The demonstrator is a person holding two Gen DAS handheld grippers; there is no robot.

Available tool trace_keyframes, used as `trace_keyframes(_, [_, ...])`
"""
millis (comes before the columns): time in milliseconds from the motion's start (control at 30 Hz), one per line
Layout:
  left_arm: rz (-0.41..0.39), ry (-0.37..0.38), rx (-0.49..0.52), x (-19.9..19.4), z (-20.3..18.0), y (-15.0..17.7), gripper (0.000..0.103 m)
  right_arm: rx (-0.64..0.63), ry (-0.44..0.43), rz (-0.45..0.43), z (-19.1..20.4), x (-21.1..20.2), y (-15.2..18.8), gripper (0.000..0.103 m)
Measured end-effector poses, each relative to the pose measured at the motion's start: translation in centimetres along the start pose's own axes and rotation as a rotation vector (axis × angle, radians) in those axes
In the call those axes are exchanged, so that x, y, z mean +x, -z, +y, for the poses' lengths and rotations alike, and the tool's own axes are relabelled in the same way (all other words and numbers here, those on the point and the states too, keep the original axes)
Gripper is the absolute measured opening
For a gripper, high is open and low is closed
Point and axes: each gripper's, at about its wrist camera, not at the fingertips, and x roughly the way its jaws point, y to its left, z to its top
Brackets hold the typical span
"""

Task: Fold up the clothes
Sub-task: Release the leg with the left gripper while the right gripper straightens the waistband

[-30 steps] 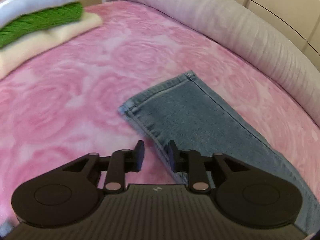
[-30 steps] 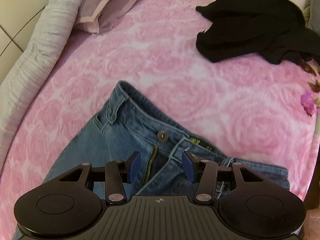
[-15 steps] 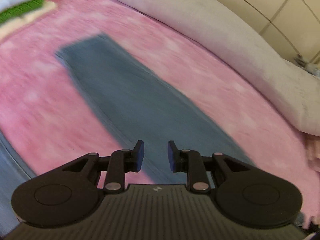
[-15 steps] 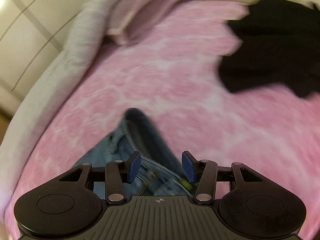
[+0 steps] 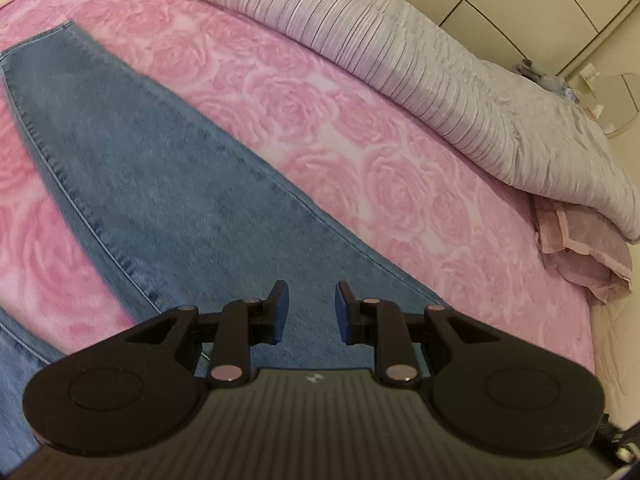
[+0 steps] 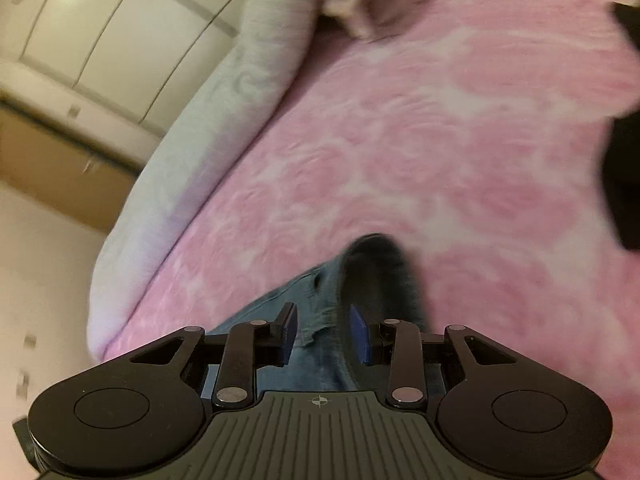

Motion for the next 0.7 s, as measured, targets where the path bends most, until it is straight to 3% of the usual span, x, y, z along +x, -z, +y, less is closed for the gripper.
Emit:
trace_keyframes(133, [0.004, -0.038, 0.000, -0.2, -0.5, 0.7, 0.019, -0.273, 0.348, 0.098, -0.2, 5.8, 0.9, 0.019])
trace_keyframes(267, [-0.006, -0.063, -0.011, -1.0, 0.0, 0.8, 0.019, -0.069, 0.173, 0.104, -2.7, 4.4, -0.9, 0.021])
trace_keyframes(333, [-0.008, -0.066, -0.050, -1.1, 0.6, 0.8, 0.019, 0.019, 0.096, 0.087, -4.0, 4.3, -1.8, 0.027])
trace_keyframes(400, [-0.007, -0.068, -0.081, -1.1, 0.9, 0.9, 0.019, 0.106, 0.018, 0.071, -5.3, 4.1, -2.7, 0.060])
trace_keyframes(467, [-0.006, -0.070, -0.095, -1.0, 1.1, 1.0, 0.019, 0.194, -0.060, 0.054, -6.6, 4.0, -3.5, 0.077])
trace_keyframes(533, [-0.002, -0.078, -0.088, -1.0, 1.0, 1.2, 0.019, 0.281, -0.139, 0.037, -7.9, 3.8, -4.4, 0.077])
trace_keyframes(567, [-0.001, -0.083, -0.083, -1.1, 1.0, 1.3, 0.019, 0.270, -0.145, 0.056, -7.8, 4.4, -4.6, 0.075])
trace_keyframes(600, [-0.001, -0.087, -0.081, -1.1, 0.9, 1.4, 0.019, 0.227, -0.144, 0.069, -7.2, 4.9, -4.7, 0.053])
trace_keyframes(667, [0.000, -0.096, -0.079, -1.1, 0.9, 1.5, 0.019, 0.132, -0.141, 0.092, -5.8, 6.0, -4.7, 0.022])
trace_keyframes(700, [0.000, -0.099, -0.082, -1.1, 0.8, 1.6, 0.019, 0.107, -0.156, 0.115, -5.2, 6.4, -4.6, 0.019])
